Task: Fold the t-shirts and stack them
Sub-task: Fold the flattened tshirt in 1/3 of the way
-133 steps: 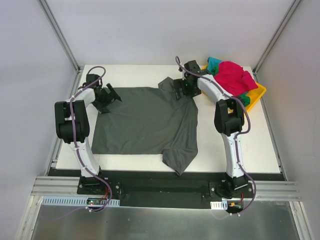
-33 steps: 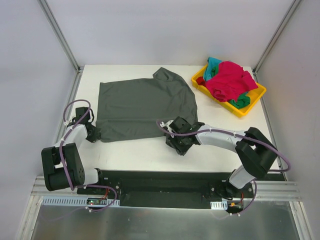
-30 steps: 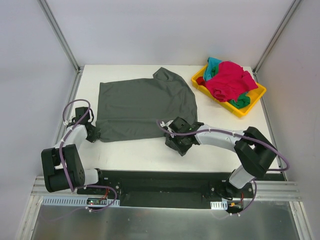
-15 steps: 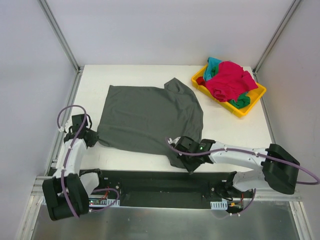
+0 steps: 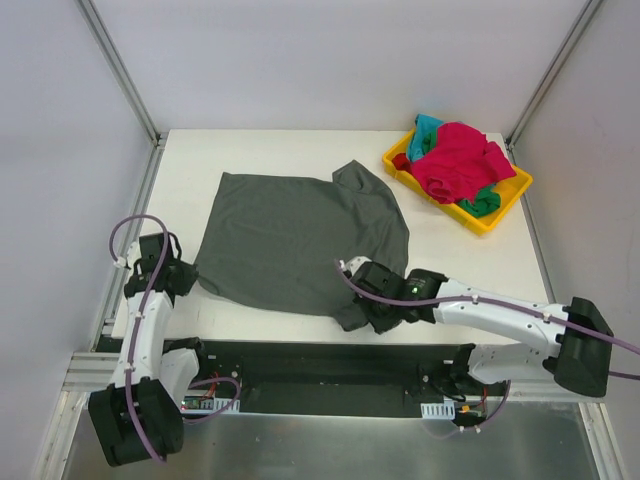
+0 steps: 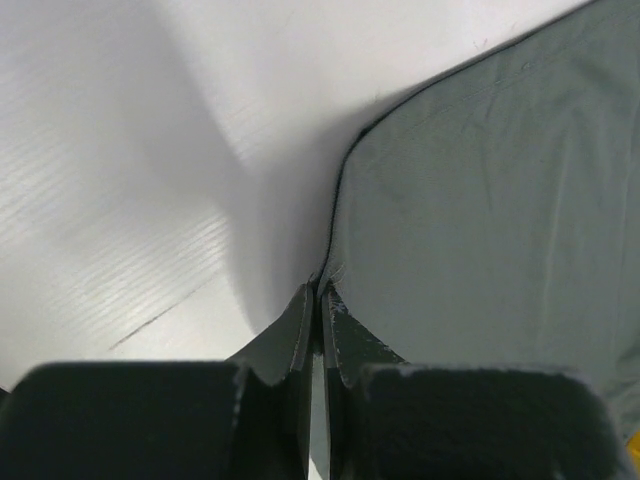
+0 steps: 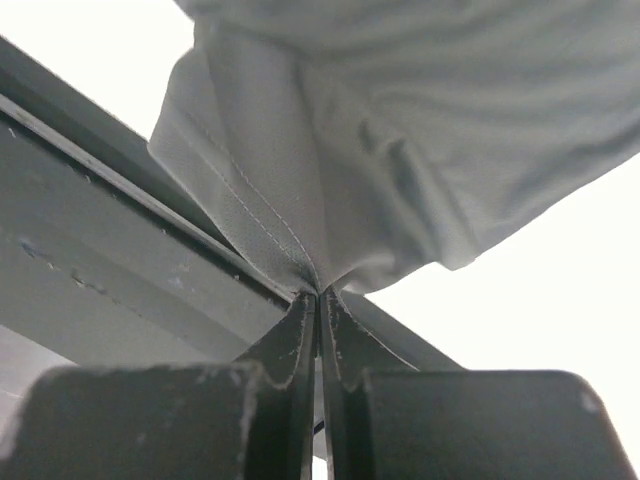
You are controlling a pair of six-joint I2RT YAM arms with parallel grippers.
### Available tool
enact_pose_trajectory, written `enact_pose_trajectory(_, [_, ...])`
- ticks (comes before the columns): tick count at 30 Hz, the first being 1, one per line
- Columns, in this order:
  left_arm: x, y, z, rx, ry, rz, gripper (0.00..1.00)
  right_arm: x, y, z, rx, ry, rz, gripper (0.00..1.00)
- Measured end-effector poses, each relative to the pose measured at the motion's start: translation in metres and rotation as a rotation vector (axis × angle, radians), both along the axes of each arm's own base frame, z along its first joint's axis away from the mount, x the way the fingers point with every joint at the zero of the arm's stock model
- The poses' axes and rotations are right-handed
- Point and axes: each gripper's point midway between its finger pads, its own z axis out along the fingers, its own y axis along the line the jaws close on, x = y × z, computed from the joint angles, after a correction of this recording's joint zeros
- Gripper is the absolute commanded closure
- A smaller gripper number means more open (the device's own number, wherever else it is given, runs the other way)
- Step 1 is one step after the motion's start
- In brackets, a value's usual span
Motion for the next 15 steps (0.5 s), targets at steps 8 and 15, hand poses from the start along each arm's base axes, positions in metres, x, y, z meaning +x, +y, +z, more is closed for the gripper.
enact_pose_trajectory(8, [0.029,0.002,0.017,-0.035,0.018,0.003,1.0,0.068,0.007,0.063,0.044,-0.16,-0.097,0.99])
enact_pose_trajectory(15, [0.054,0.001,0.016,-0.073,0.054,-0.017,1.0,0.113,-0.006,0.065,-0.047,-0.177,-0.121,0.99])
